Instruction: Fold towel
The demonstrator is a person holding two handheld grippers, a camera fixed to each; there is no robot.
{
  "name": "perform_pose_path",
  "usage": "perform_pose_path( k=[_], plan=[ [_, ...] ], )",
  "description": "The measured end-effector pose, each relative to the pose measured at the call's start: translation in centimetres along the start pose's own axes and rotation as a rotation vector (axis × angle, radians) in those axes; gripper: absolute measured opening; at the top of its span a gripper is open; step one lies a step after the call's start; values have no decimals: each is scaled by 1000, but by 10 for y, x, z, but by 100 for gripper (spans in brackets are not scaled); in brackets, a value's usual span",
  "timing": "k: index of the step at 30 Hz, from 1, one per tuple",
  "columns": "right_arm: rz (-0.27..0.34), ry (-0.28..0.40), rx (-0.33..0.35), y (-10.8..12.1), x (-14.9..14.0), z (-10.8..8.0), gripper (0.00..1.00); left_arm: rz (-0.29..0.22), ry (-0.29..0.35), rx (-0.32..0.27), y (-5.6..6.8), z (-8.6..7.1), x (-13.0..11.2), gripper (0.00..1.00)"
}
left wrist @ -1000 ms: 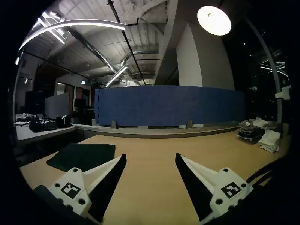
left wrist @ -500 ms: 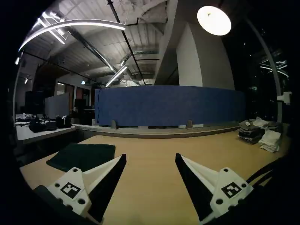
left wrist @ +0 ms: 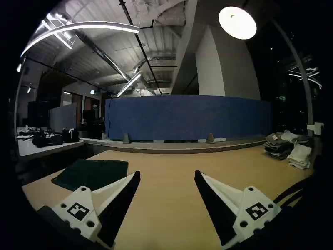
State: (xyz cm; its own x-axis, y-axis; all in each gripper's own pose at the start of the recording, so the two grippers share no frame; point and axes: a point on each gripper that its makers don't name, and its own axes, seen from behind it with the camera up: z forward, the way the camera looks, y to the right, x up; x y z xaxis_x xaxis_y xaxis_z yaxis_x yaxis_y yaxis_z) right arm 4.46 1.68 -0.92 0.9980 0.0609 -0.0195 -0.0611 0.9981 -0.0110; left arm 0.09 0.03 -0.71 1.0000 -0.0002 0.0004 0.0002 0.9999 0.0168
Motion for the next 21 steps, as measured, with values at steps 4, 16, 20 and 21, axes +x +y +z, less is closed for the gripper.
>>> perform_pose_path(
  k=[4,16,20,21],
  plan=[
    [10,-8,-7,1,-11,5,100,0,0,0,-1,0,0,97],
    [-15,-26,-2,-6,-38,9,100,0,0,0,-1,1,0,97],
    [-29,-25,6,-10,-44,8,100,0,0,0,-1,1,0,97],
    [-31,-23,7,-10,-44,8,100,0,0,0,-1,1,0,97]
  ],
)
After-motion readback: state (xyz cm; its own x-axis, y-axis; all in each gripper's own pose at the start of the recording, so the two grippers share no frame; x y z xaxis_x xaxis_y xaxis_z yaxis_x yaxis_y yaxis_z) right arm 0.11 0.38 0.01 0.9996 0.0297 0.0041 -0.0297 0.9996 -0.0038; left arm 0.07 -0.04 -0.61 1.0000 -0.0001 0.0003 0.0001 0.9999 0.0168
